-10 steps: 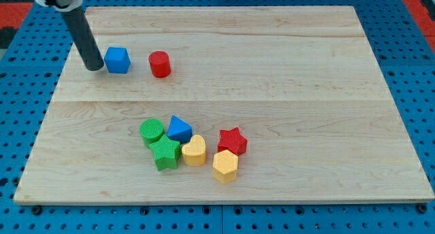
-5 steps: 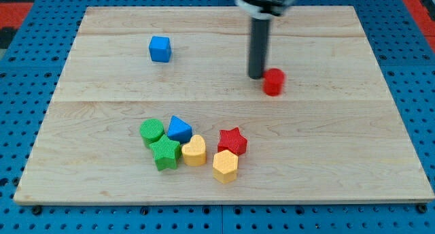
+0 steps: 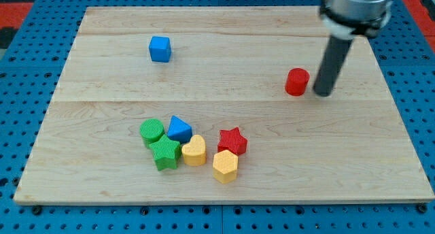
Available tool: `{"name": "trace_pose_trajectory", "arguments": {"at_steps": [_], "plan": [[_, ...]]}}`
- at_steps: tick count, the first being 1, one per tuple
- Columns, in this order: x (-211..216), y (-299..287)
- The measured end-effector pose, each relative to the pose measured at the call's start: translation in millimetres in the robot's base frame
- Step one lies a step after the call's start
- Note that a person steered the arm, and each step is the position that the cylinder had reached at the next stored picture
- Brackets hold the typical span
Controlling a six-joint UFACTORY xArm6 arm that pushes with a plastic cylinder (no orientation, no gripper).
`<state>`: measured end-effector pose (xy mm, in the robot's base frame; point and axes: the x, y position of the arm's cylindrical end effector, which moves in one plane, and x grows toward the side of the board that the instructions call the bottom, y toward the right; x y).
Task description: Push the red circle towards right side of the board
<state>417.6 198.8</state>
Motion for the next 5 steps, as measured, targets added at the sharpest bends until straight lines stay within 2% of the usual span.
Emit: {"name": "trace_pose_trajectory", "arguments": {"at_steps": [1,2,3,4,5], "plan": [[25,-10],[69,-90],[36,-138],[16,-50],[24,-47]]}}
